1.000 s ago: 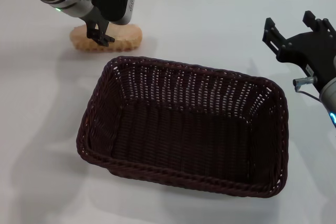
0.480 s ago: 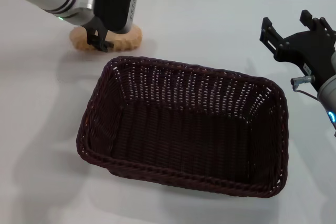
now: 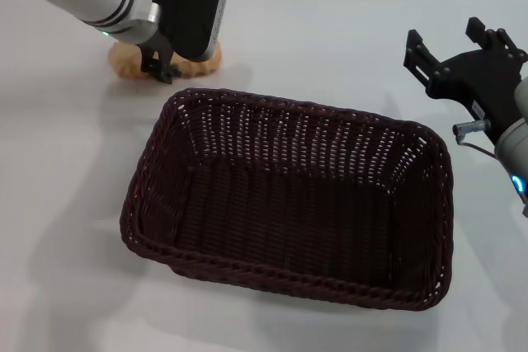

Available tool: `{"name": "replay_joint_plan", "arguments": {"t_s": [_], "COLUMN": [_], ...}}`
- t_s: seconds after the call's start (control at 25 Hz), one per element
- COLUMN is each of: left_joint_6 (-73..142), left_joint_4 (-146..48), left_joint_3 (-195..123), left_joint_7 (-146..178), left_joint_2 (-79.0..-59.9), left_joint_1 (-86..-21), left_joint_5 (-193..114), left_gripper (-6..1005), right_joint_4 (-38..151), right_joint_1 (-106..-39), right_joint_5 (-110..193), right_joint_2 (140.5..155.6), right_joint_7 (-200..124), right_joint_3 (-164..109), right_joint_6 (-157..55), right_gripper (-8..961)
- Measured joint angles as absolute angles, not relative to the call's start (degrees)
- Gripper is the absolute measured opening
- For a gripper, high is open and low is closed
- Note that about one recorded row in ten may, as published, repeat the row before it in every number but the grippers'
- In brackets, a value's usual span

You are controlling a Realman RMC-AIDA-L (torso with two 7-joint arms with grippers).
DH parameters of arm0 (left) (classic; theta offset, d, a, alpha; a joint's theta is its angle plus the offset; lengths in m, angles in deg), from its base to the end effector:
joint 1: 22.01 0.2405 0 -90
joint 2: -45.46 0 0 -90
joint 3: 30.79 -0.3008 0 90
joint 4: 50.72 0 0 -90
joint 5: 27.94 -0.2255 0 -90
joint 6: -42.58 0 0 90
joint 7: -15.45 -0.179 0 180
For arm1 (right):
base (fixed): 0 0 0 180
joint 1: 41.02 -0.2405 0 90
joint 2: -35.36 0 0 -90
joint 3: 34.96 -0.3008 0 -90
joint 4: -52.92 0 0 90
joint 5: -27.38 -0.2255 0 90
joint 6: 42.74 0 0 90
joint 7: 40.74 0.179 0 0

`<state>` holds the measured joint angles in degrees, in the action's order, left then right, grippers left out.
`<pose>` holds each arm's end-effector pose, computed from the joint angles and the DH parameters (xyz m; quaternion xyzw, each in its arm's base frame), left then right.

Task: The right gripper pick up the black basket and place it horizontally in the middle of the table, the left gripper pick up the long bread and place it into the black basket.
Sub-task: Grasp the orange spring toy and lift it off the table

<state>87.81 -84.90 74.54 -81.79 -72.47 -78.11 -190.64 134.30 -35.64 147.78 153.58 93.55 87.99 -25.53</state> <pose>-0.2363 0.5375 -0.0781 -0.8800 0.2459 0.3428 0.2183 0.2429 0.3359 -0.0733 -0.7527 0.2639 0.2358 0.5552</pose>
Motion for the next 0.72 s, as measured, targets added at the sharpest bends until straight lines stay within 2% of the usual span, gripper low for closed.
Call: {"name": "replay_joint_plan", "arguments": {"t_s": [0.28, 0.52, 0.72], "left_joint_6": [86.42, 86.22, 84.38], "left_joint_4": [-82.81, -82.72, -84.96], "left_joint_3": [72.94, 70.51, 68.84], "left_joint_7": [-77.44, -78.05, -78.15], "left_joint_2": [-72.59, -72.52, -72.62], "left_joint_1": [-79.28, -78.80, -77.19], "left_joint_5": [-193.29, -193.31, -193.35], "left_gripper": [693, 449, 328], "right_joint_4": [133.76, 133.83, 133.69], "right_joint_1": [-36.82, -36.89, -37.04], "right_joint_5": [147.72, 147.71, 147.72], "right_joint_2": [153.58, 153.58, 153.62], "right_joint_7": [93.55, 93.55, 93.55], "right_joint_3": [87.81, 87.29, 87.27], "right_joint_6": [-26.89, -27.79, -27.90], "right_gripper": [776, 774, 773]}}
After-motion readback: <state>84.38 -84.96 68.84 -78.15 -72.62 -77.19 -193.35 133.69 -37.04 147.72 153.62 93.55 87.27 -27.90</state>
